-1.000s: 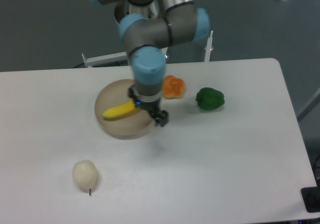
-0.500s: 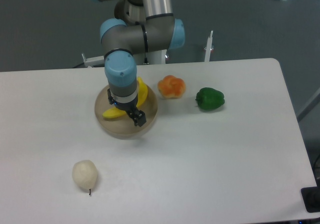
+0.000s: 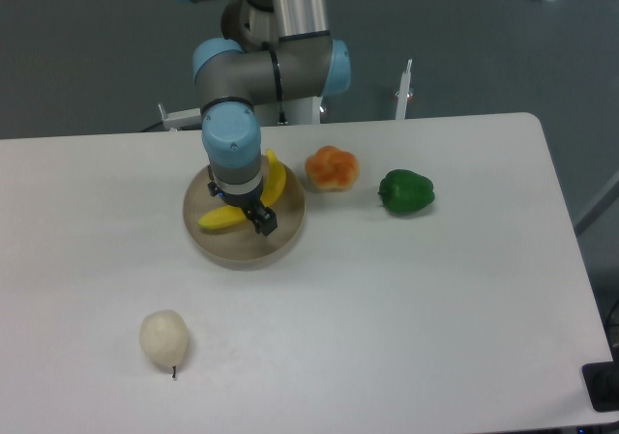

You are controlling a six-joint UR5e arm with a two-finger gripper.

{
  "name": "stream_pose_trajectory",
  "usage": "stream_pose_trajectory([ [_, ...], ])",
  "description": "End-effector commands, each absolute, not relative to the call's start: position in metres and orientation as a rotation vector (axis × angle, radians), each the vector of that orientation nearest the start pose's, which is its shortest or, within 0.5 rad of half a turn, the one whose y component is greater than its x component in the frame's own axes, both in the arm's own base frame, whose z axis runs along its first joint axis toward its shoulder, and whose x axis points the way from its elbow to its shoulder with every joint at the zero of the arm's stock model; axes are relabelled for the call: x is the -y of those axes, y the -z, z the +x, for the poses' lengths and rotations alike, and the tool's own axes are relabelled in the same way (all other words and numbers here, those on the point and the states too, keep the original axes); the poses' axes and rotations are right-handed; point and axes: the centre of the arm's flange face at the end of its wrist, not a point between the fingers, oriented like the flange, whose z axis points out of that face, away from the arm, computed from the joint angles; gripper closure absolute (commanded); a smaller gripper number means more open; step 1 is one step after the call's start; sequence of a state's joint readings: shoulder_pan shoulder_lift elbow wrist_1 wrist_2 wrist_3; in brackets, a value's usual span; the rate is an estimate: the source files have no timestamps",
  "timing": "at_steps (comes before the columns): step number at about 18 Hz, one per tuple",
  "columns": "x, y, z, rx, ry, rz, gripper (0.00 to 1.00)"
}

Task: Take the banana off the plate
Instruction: 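Close the gripper around the middle of the banana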

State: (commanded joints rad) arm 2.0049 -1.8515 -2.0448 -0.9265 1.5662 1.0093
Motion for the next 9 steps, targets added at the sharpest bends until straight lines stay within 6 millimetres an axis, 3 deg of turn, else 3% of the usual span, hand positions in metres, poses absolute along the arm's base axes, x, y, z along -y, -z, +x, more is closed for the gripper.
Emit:
stream_pose_trajectory([
  [2, -0.502, -0.194, -0.086, -0.913, 0.116, -3.087, 1.0],
  [6, -0.505, -0.208, -0.091, -0.899, 0.097, -3.075, 1.0],
  [8, -0.506, -0.229, -0.096, -0.888, 0.06, -3.045, 1.0],
  [9, -0.506, -0.251, -0.106, -0.857, 0.023, -3.022, 1.0],
])
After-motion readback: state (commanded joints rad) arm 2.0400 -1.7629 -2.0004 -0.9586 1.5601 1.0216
